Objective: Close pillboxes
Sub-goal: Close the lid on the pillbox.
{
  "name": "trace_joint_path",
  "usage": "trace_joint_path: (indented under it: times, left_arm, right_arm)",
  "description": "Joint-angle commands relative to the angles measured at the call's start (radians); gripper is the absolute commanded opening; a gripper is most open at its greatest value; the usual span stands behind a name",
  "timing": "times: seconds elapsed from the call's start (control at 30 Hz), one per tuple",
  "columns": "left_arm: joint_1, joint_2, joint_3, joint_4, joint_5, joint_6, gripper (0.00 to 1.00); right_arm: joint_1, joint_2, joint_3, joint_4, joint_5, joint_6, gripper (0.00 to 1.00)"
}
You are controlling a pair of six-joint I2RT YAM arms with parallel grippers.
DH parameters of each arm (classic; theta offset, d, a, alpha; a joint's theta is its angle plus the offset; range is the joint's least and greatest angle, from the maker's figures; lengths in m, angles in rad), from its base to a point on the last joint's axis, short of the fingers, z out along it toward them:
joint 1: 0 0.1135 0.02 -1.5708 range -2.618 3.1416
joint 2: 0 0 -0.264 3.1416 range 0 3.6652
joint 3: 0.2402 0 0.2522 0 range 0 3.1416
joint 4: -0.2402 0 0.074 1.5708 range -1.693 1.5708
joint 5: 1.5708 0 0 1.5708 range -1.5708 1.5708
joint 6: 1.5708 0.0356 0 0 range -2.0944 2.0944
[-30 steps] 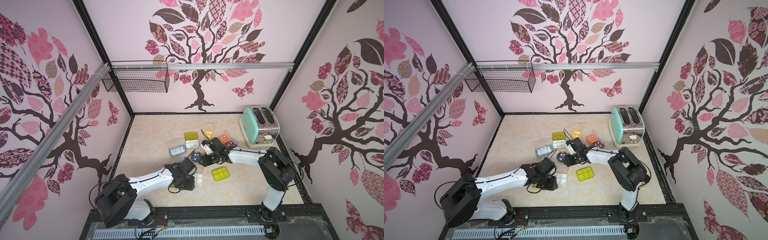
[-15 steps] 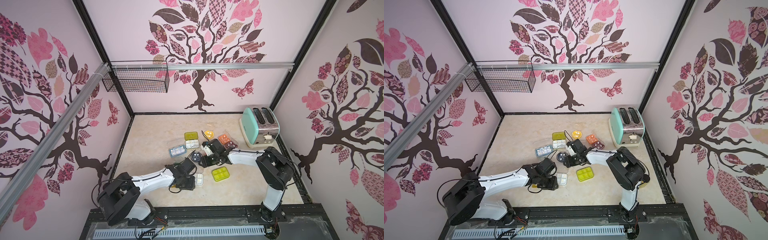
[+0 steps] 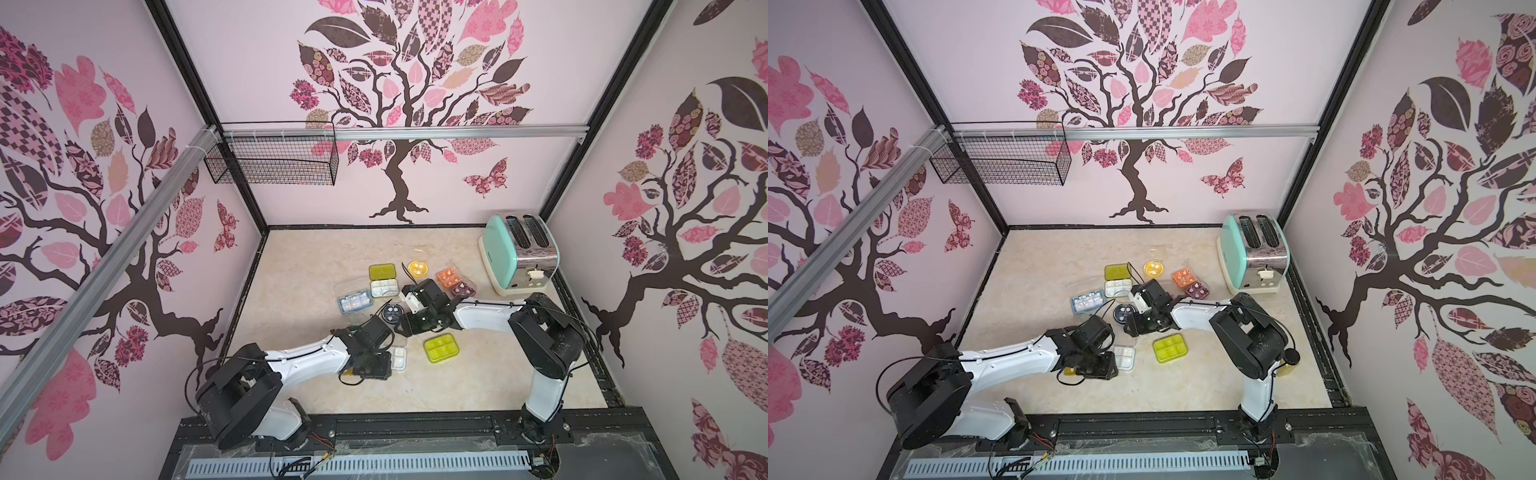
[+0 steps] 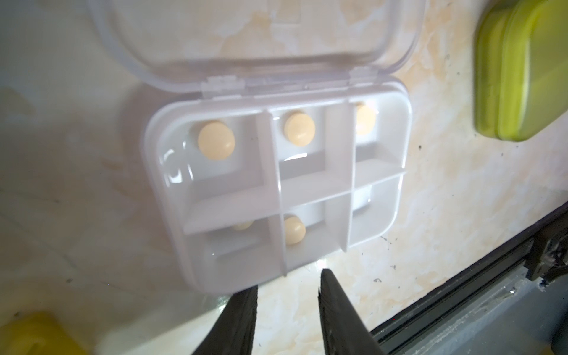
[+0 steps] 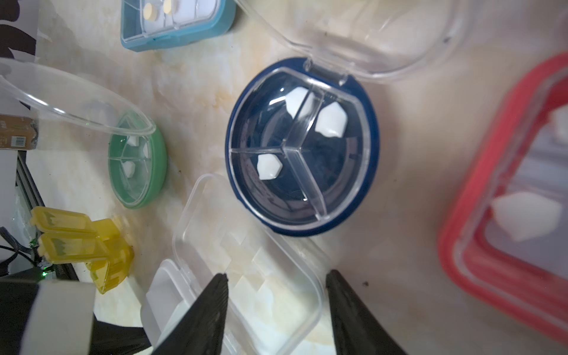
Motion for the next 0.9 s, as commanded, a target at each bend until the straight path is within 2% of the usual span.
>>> trace_joint_path:
  times: [0.0,0.6,0.87]
  left_arm:
    - [0.002,0.031,-0.003,0.008,-0.015,0.012,0.37]
    - [0.002,0.047,0.009,0.042,-0.019,0.01,0.35]
    - [0.001,0.049,0.013,0.049,-0.041,0.009,0.34]
  right_arm:
    - [0.006,0.008,0.003,-0.01,-0.02,0.004,0.55]
    - [0.006,-0.089,-0.013,-0.041,-0.055,0.009,0.54]
    - [0.006,-0.112,-0.046,-0.006,-0.135,0.051,0.53]
